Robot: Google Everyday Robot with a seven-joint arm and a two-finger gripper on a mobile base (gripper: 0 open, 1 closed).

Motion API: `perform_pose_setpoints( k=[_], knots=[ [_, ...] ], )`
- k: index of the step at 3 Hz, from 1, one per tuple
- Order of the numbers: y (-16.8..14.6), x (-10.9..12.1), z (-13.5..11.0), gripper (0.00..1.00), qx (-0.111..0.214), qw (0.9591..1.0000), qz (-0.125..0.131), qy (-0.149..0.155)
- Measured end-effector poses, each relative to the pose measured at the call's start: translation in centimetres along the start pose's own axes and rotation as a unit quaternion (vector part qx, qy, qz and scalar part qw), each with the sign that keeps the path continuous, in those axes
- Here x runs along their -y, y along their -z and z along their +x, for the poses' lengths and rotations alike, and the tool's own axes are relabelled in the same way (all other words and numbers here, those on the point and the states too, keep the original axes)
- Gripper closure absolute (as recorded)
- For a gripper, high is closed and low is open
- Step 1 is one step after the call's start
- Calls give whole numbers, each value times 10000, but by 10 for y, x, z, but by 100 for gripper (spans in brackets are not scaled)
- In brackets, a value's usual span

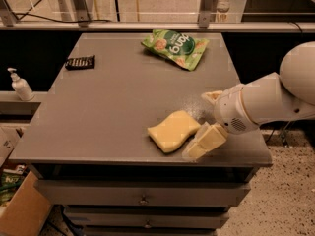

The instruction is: Move sponge near green rice chip bag

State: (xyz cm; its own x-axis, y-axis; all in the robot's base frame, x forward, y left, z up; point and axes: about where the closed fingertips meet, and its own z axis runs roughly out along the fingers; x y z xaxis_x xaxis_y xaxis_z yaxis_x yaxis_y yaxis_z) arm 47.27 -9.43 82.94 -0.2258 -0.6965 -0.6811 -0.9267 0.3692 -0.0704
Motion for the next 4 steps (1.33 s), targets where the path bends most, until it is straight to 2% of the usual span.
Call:
perform_pose_setpoints(
  k=[1,3,4],
  knots=[
    [-8,3,-2,15,33,9999,103,15],
    [-9,8,-13,63,159,9994,196,-231],
    [1,13,-14,85,178,9987,297,-362]
  ],
)
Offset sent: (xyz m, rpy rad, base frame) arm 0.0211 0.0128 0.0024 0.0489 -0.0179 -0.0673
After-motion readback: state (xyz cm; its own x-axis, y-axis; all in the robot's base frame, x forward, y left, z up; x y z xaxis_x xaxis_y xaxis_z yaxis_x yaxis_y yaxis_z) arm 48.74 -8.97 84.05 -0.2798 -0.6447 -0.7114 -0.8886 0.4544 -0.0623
